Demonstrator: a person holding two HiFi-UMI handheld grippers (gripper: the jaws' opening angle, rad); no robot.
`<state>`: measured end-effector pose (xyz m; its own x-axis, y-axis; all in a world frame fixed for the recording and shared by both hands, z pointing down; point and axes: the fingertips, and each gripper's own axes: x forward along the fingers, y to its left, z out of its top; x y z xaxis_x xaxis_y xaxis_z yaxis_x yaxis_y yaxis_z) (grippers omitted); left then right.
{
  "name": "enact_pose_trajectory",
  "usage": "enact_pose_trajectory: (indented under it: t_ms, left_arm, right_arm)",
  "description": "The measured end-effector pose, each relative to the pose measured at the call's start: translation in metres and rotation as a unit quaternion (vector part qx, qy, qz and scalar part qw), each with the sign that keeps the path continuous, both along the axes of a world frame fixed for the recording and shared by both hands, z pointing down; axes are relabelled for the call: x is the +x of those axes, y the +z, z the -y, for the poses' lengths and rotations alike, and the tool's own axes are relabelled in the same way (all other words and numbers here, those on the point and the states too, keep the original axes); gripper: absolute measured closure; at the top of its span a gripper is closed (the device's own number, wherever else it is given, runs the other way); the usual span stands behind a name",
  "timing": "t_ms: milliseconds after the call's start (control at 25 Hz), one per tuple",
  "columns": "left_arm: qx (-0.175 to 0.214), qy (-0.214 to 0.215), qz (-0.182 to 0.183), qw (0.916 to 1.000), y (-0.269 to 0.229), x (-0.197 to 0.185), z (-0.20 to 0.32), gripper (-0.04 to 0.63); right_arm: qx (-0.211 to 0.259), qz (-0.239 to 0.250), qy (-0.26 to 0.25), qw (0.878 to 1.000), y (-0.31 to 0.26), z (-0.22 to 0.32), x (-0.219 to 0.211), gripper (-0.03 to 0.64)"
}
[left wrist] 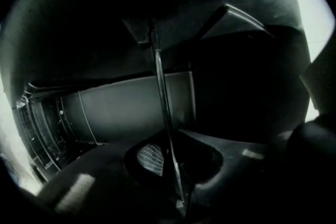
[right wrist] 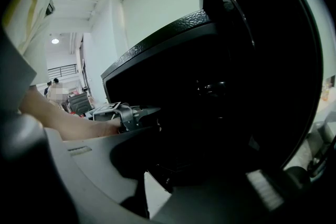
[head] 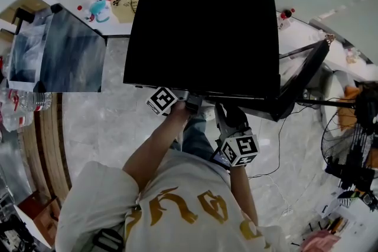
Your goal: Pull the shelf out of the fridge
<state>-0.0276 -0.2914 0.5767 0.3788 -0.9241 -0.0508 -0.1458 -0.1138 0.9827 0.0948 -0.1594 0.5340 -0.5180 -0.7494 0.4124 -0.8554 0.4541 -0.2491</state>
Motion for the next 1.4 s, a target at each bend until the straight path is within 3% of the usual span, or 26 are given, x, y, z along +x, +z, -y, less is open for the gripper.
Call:
enact_pose_trajectory:
  t_ms: [80, 200, 320, 640, 760, 1400]
  left_arm:
    - [-0.001, 0.002, -0.006, 1.0, 0.0, 0.001, -0.001, 0.568]
    - [0.032, 0.004, -0.034, 0.9989, -0.019, 0.002, 0.001, 0.569]
    - [-0.005, 0.012, -0.024, 0.9996, -0.008, 0.003, -0.007, 0.569]
    - [-0.008, 0.018, -0.073, 0.9972, -0.016, 0.008, -0.03, 0.575]
    - [-0.023, 0.021, -0.047, 0.9984, -0.005, 0.005, -0.039, 0.577]
    - [-0.058, 0.041, -0.059, 0.9957, 0.002, 0.005, -0.089, 0.583]
  right_arm:
    - [0.001, 0.0, 0.004, 1.0, -0.001, 0.0, 0.001, 0.525]
    - [0.011, -0.009, 0.007, 1.0, -0.004, -0.001, 0.003, 0.537]
    - [0.019, -0.014, 0.009, 1.0, -0.007, -0.004, 0.005, 0.546]
    - [0.039, -0.016, 0.029, 0.999, -0.017, -0.012, 0.011, 0.549]
    - [0.043, -0.018, 0.033, 0.998, -0.02, -0.017, 0.01, 0.551]
    - [0.062, -0.019, 0.05, 0.997, -0.032, -0.048, 0.005, 0.554]
